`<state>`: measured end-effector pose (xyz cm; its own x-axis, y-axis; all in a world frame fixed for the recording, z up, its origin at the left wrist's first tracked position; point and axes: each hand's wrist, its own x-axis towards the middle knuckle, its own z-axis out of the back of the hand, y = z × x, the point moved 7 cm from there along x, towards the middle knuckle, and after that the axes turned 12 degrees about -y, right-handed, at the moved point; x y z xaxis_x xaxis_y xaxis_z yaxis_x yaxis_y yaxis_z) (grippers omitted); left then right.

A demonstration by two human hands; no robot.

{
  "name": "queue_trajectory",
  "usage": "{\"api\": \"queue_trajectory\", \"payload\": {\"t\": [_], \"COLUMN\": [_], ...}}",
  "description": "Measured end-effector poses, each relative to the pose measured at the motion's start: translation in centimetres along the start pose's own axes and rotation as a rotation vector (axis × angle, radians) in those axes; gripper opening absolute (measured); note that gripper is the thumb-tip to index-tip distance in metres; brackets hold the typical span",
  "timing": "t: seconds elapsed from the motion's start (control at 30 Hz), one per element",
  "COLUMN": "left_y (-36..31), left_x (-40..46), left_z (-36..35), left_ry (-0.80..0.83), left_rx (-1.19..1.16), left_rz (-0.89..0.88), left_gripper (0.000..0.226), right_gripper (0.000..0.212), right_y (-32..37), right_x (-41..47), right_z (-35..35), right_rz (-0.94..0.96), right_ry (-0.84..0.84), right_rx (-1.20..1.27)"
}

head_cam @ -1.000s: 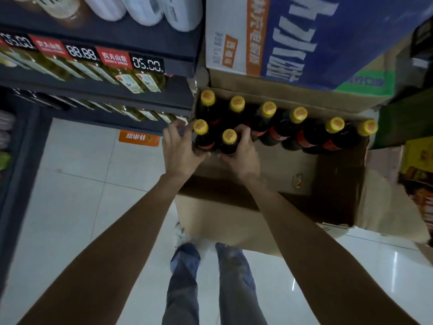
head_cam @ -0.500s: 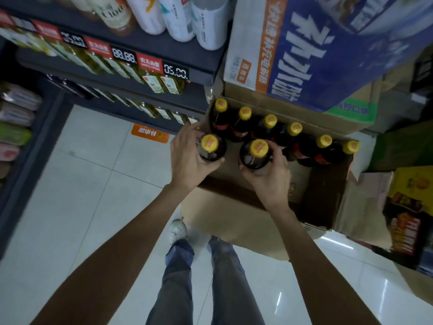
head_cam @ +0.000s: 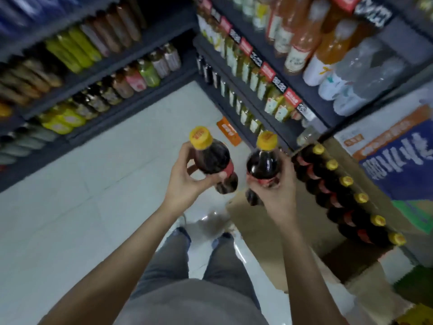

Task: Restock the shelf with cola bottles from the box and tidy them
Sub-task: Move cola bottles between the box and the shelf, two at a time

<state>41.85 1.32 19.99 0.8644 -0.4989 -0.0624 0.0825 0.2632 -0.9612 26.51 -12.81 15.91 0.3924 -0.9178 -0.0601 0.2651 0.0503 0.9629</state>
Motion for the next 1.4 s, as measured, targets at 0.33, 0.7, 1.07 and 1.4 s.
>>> {"api": "queue_trajectory", "payload": {"t": [0.33, 0.7, 1.07, 1.4], "left_y": [6.2, 8.9, 8.2, 5.7], "left_x": [-1.0, 2.9, 11.7, 23.8], "left_z": [27.2, 57.0, 80.8, 99.7], "left_ry": [-0.669, -0.936, -1.233, -1.28], "left_rx": [-0.086, 0.039, -0.075, 0.033], "left_rz": [0.187, 0.08, -0.086, -0.255], "left_gripper": [0.068, 0.066, 0.068, 0.071], "right_gripper": [0.059, 0.059, 0.051, 0.065], "right_y": [9.6, 21.4, 34.6, 47.6], "right_x": [-7.7, -19.4, -24.1, -24.8], "right_z": [-26.8, -56.9, -81.2, -99.6], "right_rz": [0.123, 0.244, 0.359, 0.577], "right_ry": [0.611, 0.838, 0.953, 0.847], "right_rx": [-0.071, 0.01, 0.163, 0.276]}}
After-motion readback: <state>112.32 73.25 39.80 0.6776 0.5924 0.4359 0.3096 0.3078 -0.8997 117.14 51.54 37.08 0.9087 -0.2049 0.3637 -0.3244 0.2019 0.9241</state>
